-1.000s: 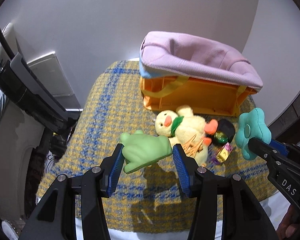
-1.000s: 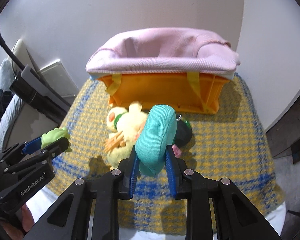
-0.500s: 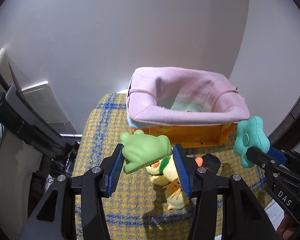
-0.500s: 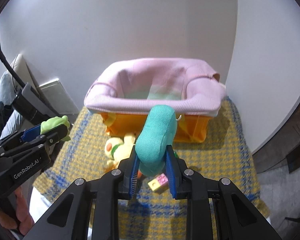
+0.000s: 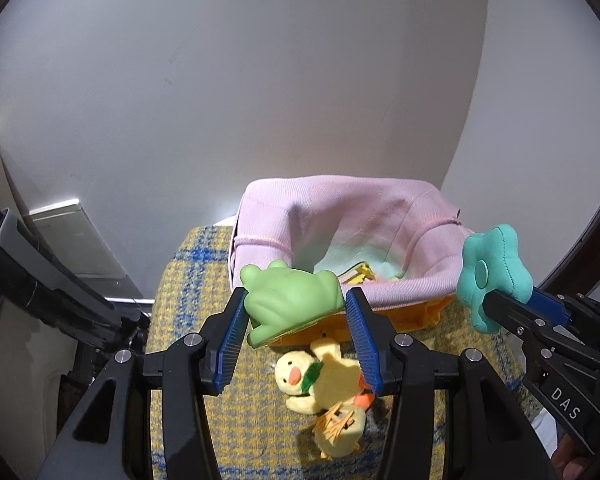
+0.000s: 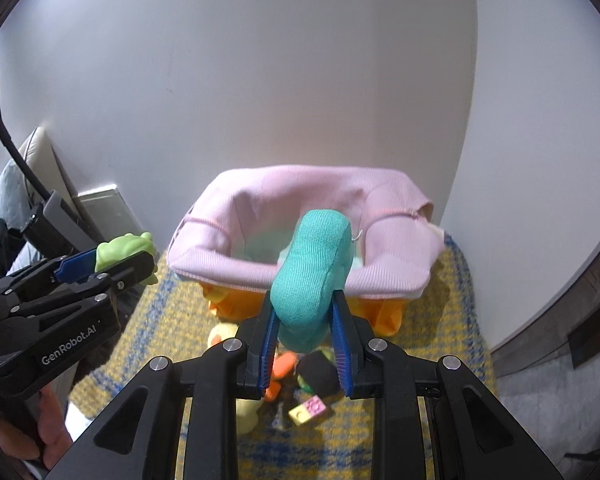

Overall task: Organize objects
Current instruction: 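Lift the green hand toy and teal flower and carry them over the basket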

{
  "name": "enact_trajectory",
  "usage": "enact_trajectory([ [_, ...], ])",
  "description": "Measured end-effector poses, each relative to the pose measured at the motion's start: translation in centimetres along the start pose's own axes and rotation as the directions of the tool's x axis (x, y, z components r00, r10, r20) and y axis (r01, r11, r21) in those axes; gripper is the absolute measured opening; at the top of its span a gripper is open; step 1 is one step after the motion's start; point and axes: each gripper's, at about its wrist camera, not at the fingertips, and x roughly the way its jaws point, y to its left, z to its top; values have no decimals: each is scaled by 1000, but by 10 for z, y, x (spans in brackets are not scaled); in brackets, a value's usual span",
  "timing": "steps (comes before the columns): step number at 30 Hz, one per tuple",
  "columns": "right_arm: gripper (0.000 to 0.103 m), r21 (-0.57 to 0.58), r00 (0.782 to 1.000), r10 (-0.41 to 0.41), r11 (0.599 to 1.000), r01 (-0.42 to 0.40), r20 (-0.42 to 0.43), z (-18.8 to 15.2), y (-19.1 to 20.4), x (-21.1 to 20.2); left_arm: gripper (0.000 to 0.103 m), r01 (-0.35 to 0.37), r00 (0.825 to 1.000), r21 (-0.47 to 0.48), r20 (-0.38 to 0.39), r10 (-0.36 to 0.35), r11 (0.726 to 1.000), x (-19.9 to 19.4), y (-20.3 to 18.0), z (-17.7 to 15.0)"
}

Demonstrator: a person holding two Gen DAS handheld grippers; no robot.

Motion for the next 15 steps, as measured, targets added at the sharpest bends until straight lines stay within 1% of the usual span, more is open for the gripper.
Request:
enact_trajectory([
  [7,26,4,1000,-3,1000,3,14,17,-4,9,49,17,1000,-1,8,-17,1000,13,2,21],
  [15,26,0,1000,-10,1000,10,15,32,-7,23,49,49,999,5,-6,-49,999,38,-1,37],
])
